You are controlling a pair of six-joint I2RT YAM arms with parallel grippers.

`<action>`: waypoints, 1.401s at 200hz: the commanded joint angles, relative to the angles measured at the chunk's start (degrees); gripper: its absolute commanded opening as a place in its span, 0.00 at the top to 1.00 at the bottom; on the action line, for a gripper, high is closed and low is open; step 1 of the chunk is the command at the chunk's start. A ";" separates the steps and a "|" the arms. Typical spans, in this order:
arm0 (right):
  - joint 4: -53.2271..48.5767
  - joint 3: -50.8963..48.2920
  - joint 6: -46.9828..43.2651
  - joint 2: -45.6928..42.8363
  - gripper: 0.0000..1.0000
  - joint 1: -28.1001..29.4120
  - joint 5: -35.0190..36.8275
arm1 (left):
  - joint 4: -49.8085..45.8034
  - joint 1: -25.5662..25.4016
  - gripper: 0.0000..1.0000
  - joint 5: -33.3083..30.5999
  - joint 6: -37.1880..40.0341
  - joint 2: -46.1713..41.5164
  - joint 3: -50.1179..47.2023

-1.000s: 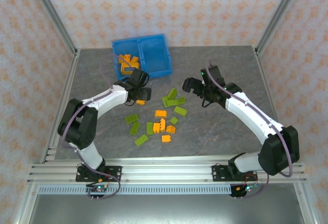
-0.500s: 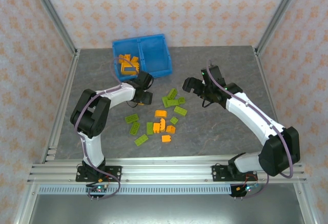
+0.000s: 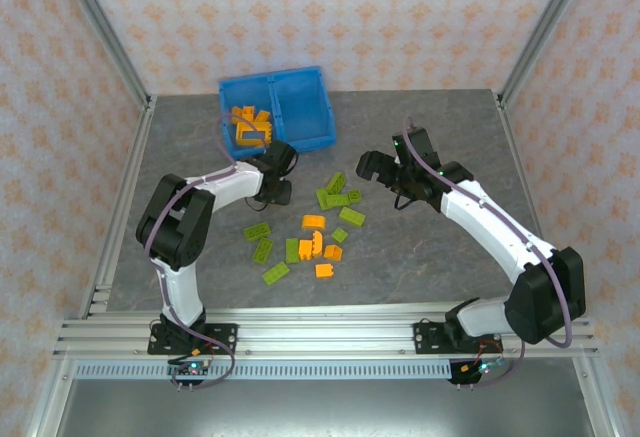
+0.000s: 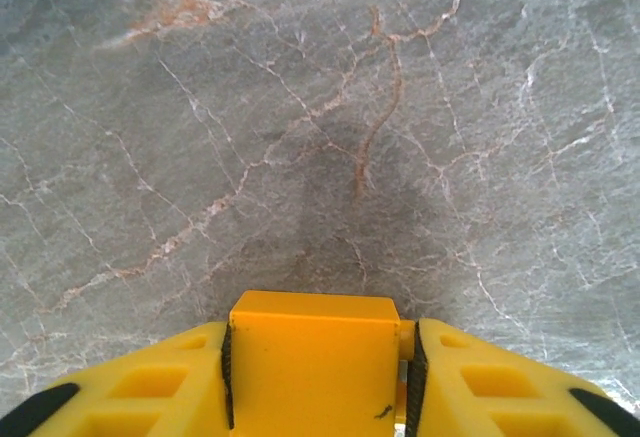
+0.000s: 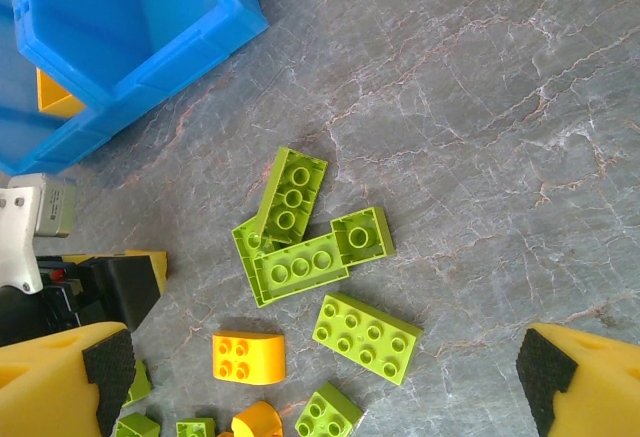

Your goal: Sort the legos into containers by color

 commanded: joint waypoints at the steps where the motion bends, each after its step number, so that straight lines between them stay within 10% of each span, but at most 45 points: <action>1: -0.77 0.22 0.93 -1.91 0.01 0.35 1.04 | -0.17 1.34 0.61 2.69 -2.29 -1.33 -2.70; 128: -1.90 1.40 0.44 -2.85 0.01 0.31 1.37 | -6.49 5.79 0.56 -2.09 0.59 -3.88 20.40; 201: -8.25 7.83 -11.81 5.43 0.01 12.45 3.98 | 5.76 0.88 0.24 14.74 -1.60 -12.38 2.36; 280: -4.98 5.11 -9.82 5.28 0.01 15.22 10.49 | 3.02 -12.18 0.18 6.91 -11.35 -11.56 -6.56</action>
